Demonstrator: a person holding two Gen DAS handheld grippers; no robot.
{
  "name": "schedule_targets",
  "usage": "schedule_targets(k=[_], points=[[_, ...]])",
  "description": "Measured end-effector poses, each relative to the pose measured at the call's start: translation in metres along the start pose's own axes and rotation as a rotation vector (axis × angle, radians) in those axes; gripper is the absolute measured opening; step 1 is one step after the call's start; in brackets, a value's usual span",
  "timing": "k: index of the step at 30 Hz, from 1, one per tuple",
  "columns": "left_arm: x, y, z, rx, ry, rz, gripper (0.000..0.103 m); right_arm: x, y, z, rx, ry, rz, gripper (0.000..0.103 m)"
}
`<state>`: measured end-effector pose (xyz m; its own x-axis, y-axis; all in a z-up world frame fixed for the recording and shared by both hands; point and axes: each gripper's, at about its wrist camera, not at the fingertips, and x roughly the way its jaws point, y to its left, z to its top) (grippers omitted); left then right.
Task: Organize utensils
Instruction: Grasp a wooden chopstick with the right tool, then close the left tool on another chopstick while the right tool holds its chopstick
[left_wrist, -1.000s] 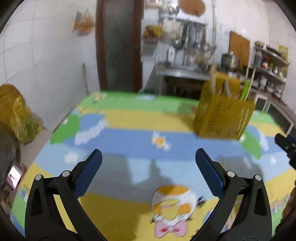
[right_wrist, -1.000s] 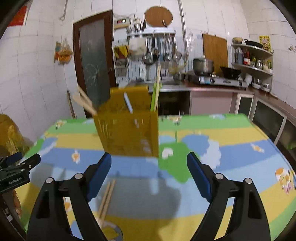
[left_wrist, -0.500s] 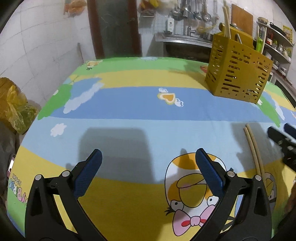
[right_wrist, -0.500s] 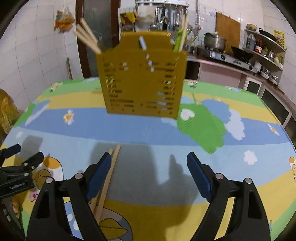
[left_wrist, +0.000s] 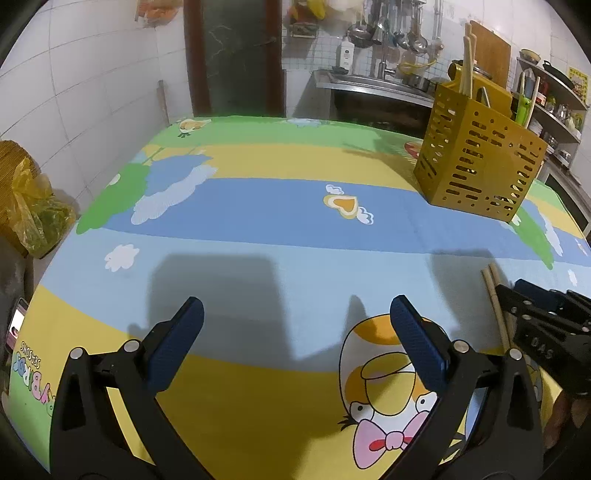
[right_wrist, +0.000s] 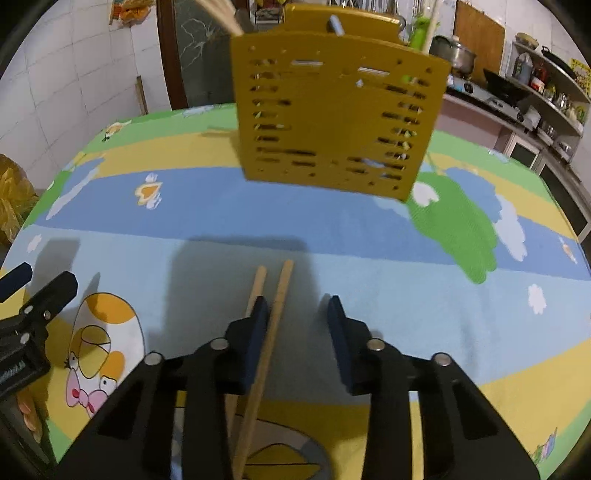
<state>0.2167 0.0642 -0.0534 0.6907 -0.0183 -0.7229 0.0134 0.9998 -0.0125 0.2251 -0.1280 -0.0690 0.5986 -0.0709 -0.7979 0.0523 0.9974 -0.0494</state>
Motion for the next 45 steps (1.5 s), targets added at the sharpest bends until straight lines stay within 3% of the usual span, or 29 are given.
schedule_targets(k=[4,7,30,45], points=[[0.001,0.0,-0.001,0.004,0.006,0.002,0.098,0.002,0.006,0.002,0.01,0.003,0.014,0.009],[0.001,-0.001,-0.001,0.005,0.008,0.006,0.098,0.001,0.0,0.002,0.038,0.006,0.056,0.006],[-0.015,-0.087,-0.005,0.025,0.059,-0.028,0.097,-0.015,-0.133,-0.013,0.13,-0.019,0.07,0.006],[0.005,-0.128,-0.008,0.056,0.114,-0.034,0.097,-0.008,-0.143,-0.023,0.155,-0.036,0.113,0.006]])
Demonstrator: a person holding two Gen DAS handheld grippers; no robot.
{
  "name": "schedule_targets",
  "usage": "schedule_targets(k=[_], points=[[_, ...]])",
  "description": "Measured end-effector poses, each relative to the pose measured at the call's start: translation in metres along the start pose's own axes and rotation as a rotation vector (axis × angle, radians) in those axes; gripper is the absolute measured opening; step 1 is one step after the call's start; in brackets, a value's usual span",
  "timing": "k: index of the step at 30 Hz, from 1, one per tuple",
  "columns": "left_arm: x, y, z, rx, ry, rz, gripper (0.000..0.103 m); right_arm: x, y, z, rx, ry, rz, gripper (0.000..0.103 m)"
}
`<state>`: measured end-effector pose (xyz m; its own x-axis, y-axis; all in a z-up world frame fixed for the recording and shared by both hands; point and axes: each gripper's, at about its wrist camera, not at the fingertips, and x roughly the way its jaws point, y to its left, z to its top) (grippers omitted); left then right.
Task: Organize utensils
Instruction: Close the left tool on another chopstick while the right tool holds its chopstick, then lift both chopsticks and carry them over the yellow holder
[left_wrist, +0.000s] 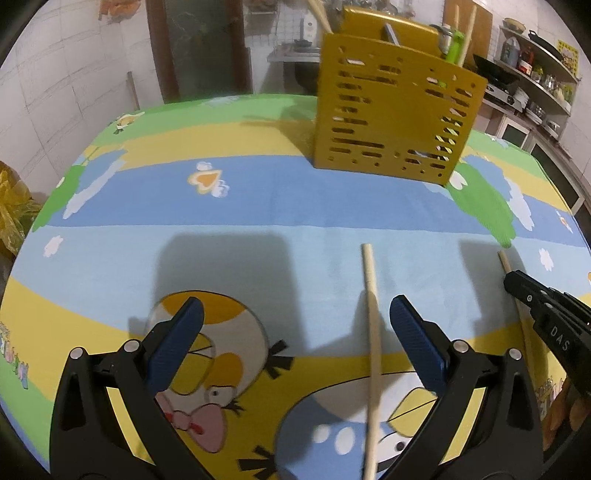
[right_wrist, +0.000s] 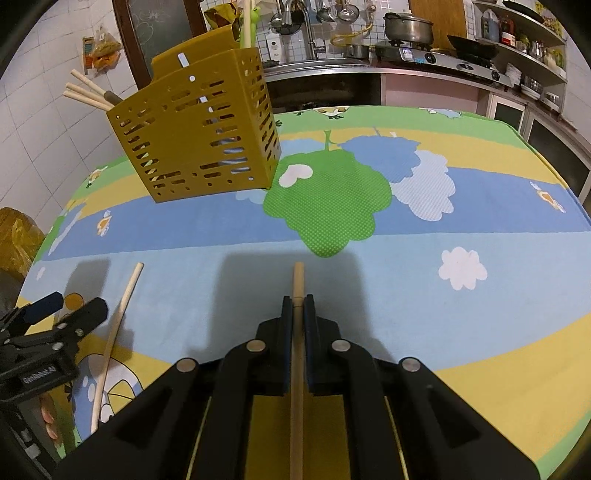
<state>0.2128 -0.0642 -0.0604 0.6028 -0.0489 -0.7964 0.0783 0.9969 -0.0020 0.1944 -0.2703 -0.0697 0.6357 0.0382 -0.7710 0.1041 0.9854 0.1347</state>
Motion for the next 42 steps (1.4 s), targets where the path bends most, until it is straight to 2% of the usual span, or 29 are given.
schedule_targets(k=[4,6,9,10,12,17,23,28,31,37,42], points=[[0.001,-0.014,-0.002,0.038,-0.011,-0.008,0.097,0.0,-0.001,-0.001,0.004,-0.002,0.003,0.006],[0.001,-0.022,-0.003,0.074,-0.019,-0.008,0.092,0.0,-0.001,-0.001,0.003,-0.002,0.003,0.006],[0.004,-0.027,-0.003,0.099,0.001,-0.016,0.07,0.0,-0.001,-0.001,0.003,-0.002,0.003,0.006],[0.007,-0.027,-0.002,0.098,0.021,-0.029,0.057,-0.001,-0.001,-0.001,0.004,-0.003,0.004,0.006],[0.009,-0.025,0.001,0.081,0.04,-0.047,0.051,-0.001,-0.001,-0.001,0.005,-0.004,0.003,0.006],[0.012,-0.026,0.007,0.087,0.064,-0.067,0.025,0.001,0.003,0.001,-0.021,0.009,-0.021,0.007],[0.016,-0.028,0.014,0.108,0.067,-0.082,0.007,0.008,0.008,0.013,-0.036,0.063,-0.055,0.006],[0.012,-0.023,0.014,0.093,0.051,-0.098,0.006,0.006,0.007,0.015,-0.016,0.063,-0.053,0.006],[-0.002,-0.015,0.016,0.074,-0.004,-0.111,0.006,-0.006,0.009,0.013,0.009,0.021,-0.028,0.006],[-0.047,0.006,0.022,0.035,-0.145,-0.119,0.006,-0.057,0.024,0.012,0.027,-0.153,0.027,0.006],[-0.086,0.026,0.018,0.015,-0.278,-0.103,0.005,-0.094,0.036,0.009,0.02,-0.289,0.027,0.006]])
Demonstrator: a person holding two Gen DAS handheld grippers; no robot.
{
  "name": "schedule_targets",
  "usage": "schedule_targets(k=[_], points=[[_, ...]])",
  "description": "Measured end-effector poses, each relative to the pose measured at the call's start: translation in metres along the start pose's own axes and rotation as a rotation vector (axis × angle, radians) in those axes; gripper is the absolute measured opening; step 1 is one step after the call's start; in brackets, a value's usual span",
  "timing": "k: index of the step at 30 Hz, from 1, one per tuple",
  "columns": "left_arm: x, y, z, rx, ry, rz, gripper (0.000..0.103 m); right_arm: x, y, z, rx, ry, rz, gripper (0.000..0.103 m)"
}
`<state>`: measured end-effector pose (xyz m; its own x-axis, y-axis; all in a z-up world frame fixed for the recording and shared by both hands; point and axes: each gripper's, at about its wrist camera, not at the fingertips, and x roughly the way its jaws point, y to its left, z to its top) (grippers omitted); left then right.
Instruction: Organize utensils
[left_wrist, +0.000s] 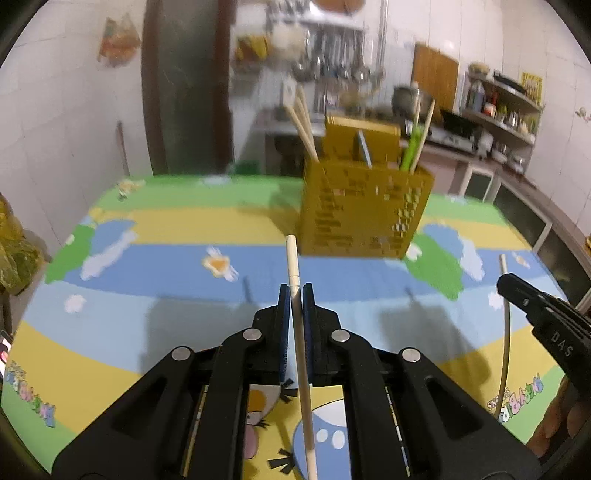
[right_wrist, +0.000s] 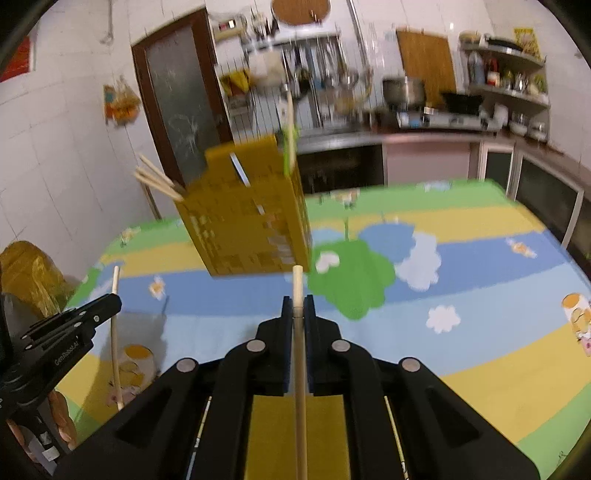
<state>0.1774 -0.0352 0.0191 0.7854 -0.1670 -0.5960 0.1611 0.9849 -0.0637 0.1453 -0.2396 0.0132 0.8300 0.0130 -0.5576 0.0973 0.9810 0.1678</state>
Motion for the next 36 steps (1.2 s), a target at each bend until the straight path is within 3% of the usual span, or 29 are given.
schedule_targets(k=[8,23,29,36], points=[[-0.053,0.009,-0.007,0.002,-0.159,0.0,0.006,-0.045,0.016,0.0,-0.009,-0.183,0.025,0.006],[-0.085,0.017,-0.015,-0.013,-0.221,-0.041,0.005,-0.085,0.031,-0.008,-0.063,-0.312,0.013,0.006],[-0.086,0.012,0.004,-0.005,-0.246,-0.057,0.003,-0.084,0.032,0.007,-0.066,-0.336,0.009,0.006],[-0.089,0.004,0.051,-0.01,-0.32,-0.09,0.002,-0.084,0.032,0.044,-0.062,-0.405,0.004,0.006]])
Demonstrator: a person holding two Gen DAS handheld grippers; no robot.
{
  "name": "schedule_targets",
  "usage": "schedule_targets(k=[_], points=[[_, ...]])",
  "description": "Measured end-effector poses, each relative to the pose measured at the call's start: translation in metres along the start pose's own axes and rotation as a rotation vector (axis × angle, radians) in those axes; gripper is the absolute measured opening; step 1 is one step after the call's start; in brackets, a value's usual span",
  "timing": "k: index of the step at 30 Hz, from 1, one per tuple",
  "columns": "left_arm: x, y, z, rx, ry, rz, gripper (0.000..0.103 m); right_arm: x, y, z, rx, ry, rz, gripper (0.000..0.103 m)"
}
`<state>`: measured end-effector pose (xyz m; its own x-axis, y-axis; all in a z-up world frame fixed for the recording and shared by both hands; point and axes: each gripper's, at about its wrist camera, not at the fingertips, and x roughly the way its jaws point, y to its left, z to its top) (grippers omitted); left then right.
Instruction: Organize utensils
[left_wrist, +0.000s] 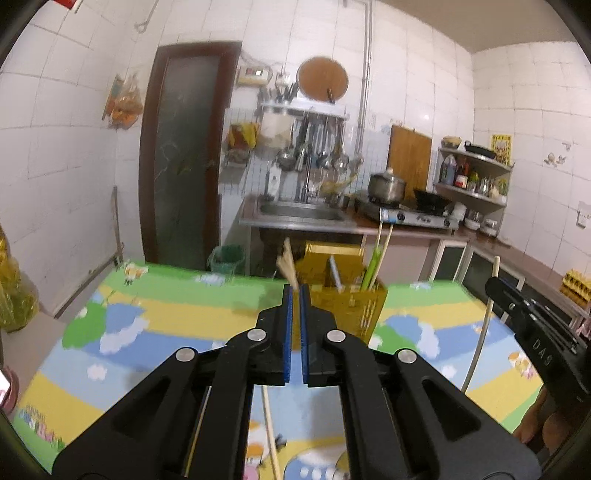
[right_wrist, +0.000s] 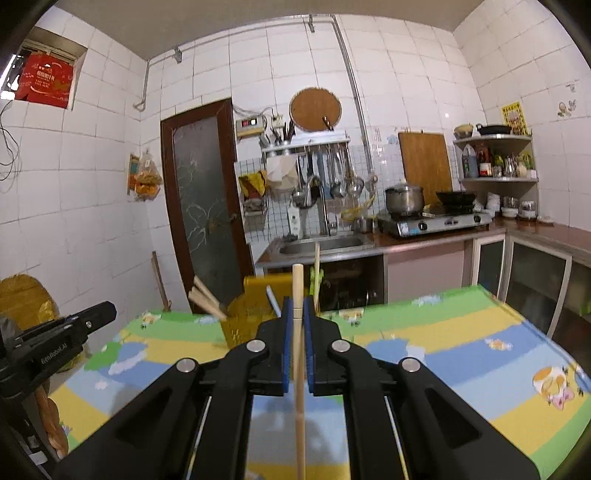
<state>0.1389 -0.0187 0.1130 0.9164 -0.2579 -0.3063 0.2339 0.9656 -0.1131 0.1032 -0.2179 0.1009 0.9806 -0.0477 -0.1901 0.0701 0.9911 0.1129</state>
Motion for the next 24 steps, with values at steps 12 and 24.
schedule_targets(k=[12,24], points=[[0.069,0.029,-0.023,-0.015,0.239,0.065,0.011,0.05,-0.014,-0.007,0.031,0.112,0.015,0.006],[0.16,0.034,-0.111,0.045,0.632,0.204,0.059,0.078,-0.02,-0.023,0.023,0.199,0.013,0.006]])
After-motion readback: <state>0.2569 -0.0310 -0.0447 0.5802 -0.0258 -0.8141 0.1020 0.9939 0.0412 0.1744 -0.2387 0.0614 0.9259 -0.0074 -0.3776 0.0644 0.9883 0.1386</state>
